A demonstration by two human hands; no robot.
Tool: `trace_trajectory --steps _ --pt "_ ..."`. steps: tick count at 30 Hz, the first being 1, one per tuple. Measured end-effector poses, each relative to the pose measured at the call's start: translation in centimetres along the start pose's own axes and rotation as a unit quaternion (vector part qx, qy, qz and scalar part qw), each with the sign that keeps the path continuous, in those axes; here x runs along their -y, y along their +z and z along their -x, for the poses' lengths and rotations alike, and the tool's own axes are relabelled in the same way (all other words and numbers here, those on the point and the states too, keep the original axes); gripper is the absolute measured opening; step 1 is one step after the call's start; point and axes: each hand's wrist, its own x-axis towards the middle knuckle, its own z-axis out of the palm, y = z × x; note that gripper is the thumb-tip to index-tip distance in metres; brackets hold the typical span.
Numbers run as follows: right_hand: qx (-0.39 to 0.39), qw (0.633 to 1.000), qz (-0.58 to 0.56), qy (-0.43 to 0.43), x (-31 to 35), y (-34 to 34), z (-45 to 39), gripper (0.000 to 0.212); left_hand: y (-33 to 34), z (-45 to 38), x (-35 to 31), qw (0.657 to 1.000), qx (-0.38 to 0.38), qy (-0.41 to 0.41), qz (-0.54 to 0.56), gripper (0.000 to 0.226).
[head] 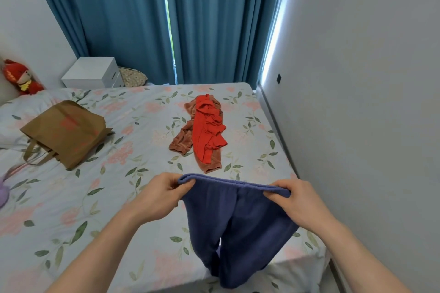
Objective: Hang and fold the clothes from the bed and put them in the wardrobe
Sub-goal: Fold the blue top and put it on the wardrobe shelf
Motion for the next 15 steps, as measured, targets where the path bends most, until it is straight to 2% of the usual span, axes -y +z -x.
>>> trace_trajectory --steps 6,9,15 --pt "0.036 0.999 0.028 0.016 -4.1 -1.1 -1.8 0.023 2.8 -1.3 -0.9 0.999 0.011 -0.018 -0.025 0.048" --pt "0.061 0.995 0.075 0.04 -7.5 -2.1 -3.8 0.033 5.3 -3.1 -1.9 0.999 0.017 -0.026 -0.023 0.049" --pt "0.098 0.98 0.163 0.062 -10.2 -7.7 -11.0 0.033 8.3 -9.0 -7.3 0.987 0.031 -0.08 0.139 0.025"
